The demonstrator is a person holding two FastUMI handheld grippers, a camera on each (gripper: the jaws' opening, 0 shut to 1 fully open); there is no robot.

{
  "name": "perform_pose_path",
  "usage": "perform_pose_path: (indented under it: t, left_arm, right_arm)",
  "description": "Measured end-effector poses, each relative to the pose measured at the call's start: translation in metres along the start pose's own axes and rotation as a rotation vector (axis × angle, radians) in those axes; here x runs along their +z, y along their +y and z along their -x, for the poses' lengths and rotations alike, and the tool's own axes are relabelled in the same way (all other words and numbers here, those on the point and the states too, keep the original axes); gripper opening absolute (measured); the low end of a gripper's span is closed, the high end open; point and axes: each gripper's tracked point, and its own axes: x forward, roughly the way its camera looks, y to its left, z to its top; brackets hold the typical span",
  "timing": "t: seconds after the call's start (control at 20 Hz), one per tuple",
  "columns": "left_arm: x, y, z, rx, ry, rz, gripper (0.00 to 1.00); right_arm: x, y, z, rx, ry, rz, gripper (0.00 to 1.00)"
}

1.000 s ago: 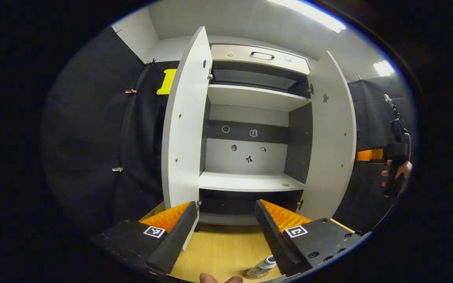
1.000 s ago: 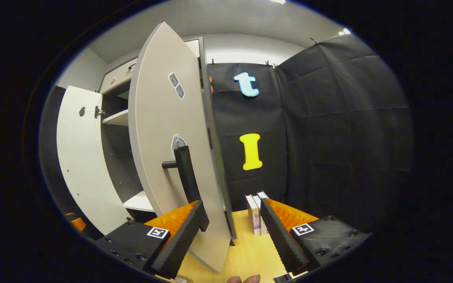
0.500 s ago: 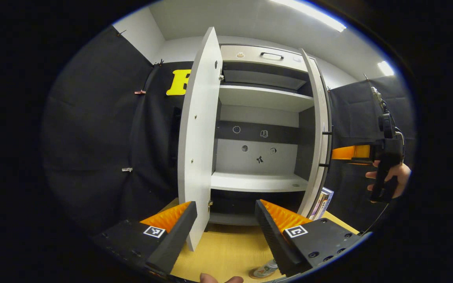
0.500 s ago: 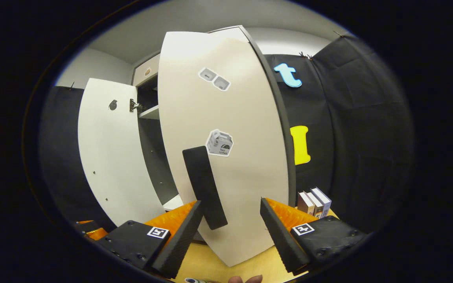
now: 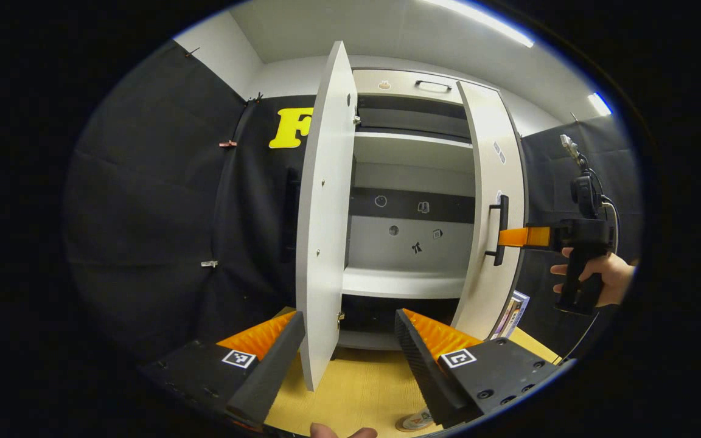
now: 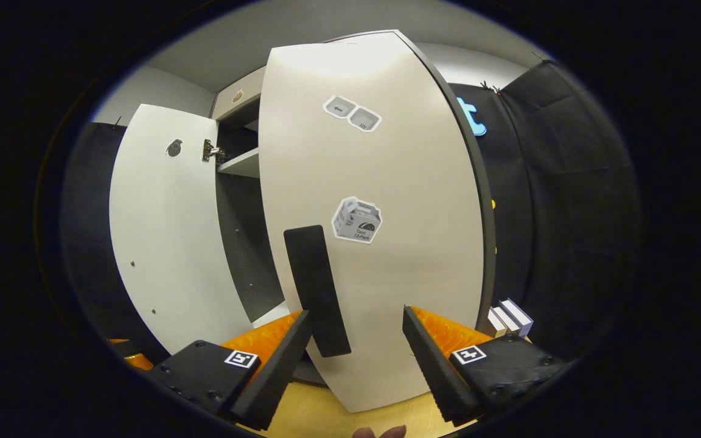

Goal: Grasp the bottle in the cabinet with the left hand and place it on the coaster, then close the right door with the right hand and the left door with the left hand.

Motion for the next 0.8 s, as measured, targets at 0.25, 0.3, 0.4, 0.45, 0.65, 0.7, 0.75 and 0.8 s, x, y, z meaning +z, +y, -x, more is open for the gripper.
perform_pose_path:
  t: [0.25,0.3,0.4,0.45,0.65,0.7,0.75,0.8]
  left_arm:
    - [0.01,0.021,-0.006,0.034,0.016,0.03,0.95]
    - [0.011,0.025,-0.006,0.042,0.019,0.026,0.95]
    - [0.014,0.034,-0.008,0.054,0.025,0.008,0.95]
    - [0.017,0.039,-0.01,0.059,0.024,0.002,0.95]
    - [0.028,0.066,-0.019,0.091,0.014,-0.002,0.95]
    - [0.03,0.072,-0.022,0.098,0.008,-0.002,0.95]
    - [0.034,0.078,-0.025,0.105,0.002,-0.005,0.95]
    - [0.038,0.086,-0.029,0.112,-0.01,-0.009,0.95]
  right_arm:
    - [0.0,0.009,-0.025,-0.026,-0.01,0.055,1.0]
    - [0.0,0.01,-0.03,-0.03,-0.01,0.059,1.0]
    - [0.001,0.014,-0.039,-0.031,-0.008,0.059,0.99]
    - [0.0,0.016,-0.046,-0.031,-0.006,0.051,0.99]
    - [0.0,0.014,-0.054,-0.047,-0.001,0.039,0.99]
    - [0.0,0.014,-0.056,-0.054,-0.003,0.048,1.0]
    - [0.001,0.014,-0.057,-0.062,-0.002,0.053,1.0]
    - [0.001,0.014,-0.058,-0.069,0.002,0.05,0.99]
